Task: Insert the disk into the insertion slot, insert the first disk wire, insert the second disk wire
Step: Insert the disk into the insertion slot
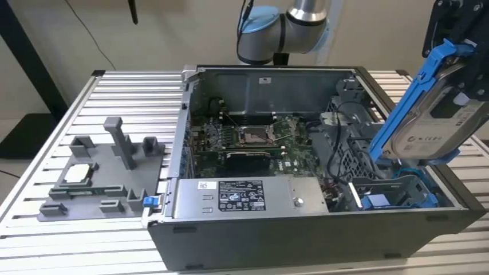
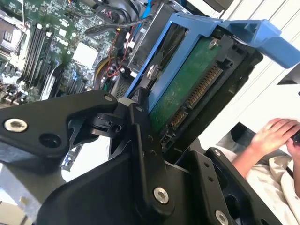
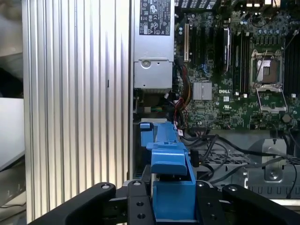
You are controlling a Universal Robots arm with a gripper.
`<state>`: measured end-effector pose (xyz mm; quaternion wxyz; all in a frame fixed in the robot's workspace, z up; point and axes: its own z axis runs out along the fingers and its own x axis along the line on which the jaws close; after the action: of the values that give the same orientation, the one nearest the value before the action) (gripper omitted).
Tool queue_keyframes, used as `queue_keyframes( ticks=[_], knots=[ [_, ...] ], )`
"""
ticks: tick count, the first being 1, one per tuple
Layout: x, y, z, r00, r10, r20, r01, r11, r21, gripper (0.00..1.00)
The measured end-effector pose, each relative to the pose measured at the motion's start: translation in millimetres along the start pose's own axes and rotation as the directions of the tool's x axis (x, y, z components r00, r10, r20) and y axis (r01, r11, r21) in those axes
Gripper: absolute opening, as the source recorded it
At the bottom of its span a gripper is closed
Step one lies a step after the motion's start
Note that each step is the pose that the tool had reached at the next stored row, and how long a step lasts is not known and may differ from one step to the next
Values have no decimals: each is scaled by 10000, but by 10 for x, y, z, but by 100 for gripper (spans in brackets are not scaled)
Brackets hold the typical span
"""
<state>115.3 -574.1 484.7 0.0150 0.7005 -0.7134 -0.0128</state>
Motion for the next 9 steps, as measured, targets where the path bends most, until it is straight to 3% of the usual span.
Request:
queue_keyframes(
  ticks=[9],
  knots=[
    [1,-2,45,10000,0,-2,0,10000,0,0]
  ],
)
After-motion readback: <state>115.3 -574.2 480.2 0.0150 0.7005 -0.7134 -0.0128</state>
